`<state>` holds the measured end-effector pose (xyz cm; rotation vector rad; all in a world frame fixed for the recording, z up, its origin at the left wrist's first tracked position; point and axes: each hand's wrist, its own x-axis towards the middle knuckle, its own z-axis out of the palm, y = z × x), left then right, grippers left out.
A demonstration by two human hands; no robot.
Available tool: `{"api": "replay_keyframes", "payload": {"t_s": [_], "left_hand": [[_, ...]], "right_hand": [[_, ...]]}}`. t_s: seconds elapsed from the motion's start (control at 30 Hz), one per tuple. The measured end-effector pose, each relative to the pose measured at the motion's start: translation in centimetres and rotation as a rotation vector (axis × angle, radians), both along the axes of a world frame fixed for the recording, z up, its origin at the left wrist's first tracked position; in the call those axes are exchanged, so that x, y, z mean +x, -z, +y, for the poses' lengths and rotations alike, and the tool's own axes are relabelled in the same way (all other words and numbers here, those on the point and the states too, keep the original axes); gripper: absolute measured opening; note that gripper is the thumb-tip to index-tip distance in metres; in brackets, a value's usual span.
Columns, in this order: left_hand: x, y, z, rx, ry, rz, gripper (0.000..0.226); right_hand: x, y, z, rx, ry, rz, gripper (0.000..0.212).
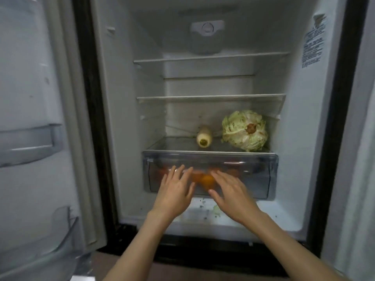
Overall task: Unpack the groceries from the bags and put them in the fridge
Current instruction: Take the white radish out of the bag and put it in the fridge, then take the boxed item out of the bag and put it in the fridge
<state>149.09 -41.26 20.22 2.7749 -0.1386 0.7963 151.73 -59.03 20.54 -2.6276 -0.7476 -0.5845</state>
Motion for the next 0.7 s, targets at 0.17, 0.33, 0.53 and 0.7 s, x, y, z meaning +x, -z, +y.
{"api": "replay_keyframes", "payload": {"t_s": [0.17,0.33,0.53,0.7], "left_hand": [[-8.8,2.9,1.2,0.056,-0.091,0.040,0.051],[-19.1,9.0,4.4,0.047,-0.233,0.248,0.057],[-33.4,14.4,11.1,0.011,-0.365,0.343,0.070],[-47.0,17.3,18.8,-0.047,-0.588,0.433,0.066]], "right_hand": [[-6.3,1.9,2.0,0.005,-0.087,0.056,0.056],[-15.3,7.2,5.7,0.076,-0.201,0.257,0.057],[-26.6,12.8,13.6,-0.034,-0.368,0.346,0.055],[-36.8,15.9,23.5,-0.123,-0.538,0.378,0.055]]}}
